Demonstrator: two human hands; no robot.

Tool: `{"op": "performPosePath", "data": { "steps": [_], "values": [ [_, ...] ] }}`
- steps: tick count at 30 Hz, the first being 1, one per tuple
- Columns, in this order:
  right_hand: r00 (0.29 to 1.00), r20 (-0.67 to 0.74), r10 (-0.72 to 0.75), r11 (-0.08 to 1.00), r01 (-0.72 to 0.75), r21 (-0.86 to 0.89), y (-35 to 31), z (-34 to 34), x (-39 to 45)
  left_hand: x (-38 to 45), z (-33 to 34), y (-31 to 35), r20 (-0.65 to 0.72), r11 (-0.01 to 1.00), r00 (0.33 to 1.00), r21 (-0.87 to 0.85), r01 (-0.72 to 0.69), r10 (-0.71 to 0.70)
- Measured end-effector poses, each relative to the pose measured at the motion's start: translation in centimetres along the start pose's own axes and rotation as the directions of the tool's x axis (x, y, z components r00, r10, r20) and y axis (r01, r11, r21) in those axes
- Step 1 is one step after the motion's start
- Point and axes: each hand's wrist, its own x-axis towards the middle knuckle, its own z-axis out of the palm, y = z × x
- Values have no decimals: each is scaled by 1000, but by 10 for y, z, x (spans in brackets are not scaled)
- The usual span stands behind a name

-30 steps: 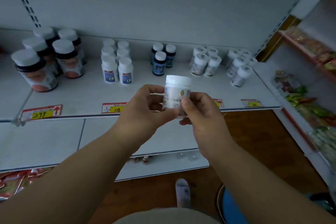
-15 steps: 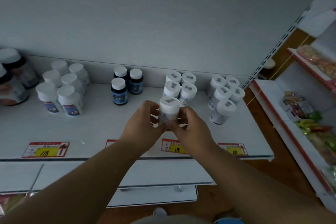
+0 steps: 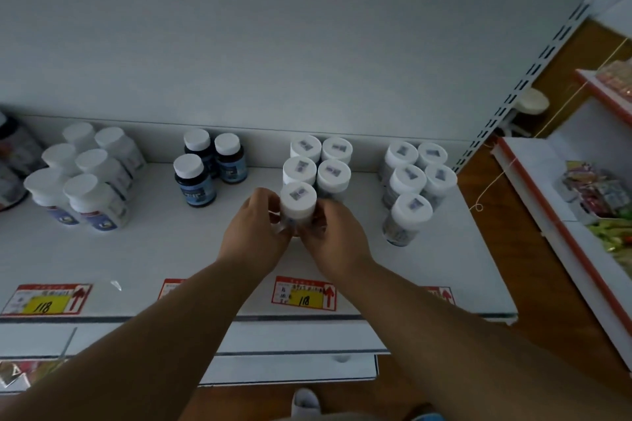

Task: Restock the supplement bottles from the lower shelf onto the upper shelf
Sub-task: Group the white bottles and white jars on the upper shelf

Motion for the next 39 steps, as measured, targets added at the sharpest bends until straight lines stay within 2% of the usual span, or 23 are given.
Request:
{"op": "performPosePath", "data": {
  "steps": [5, 8, 11, 15, 19, 22, 25, 29, 32, 35, 39],
  "values": [
    [998, -52, 46, 999, -47, -1, -3, -4, -27, -18, -5, -6, -6, 1000, 1000, -22, -6, 5],
    [990, -121, 78, 997, -79, -9, -7, -7, -53, -39, -12, -7, -40, 989, 994, -105, -101, 97],
    [973, -208, 96, 995, -101, -16, -12, -14, -78, -57, -17, 2, 17, 966, 981, -174, -190, 195],
    [941, -309, 137, 990, -137, 23, -16, -22, -103, -71, -17, 16, 152, 949, 953, -219, -226, 262],
    [905, -345, 250, 968, -228, 105, -7, -33, -120, -79, -7, 27, 334, 956, 912, -249, -157, 237],
    [869, -387, 308, 952, -284, 119, 9, -52, -114, -71, 8, 42, 404, 943, 884, -316, -107, 235],
    [846, -416, 333, 942, -313, 117, 27, -73, -100, -57, 32, 61, 428, 907, 894, -415, 69, 128],
    [848, -419, 323, 946, -290, 142, 56, -102, -77, -36, 73, 90, 382, 781, 924, -568, 259, -29],
    [870, -375, 321, 947, -285, 150, 80, -121, -58, -28, 93, 109, 300, 844, 952, -496, 203, -52],
    [921, -232, 313, 949, -293, 116, 97, -133, -44, -27, 105, 116, 181, 927, 983, -369, 63, 5],
    [981, -22, 192, 978, -190, 82, 108, -139, -29, -23, 117, 122, 106, 973, 992, -227, -36, 61]
  ]
}}
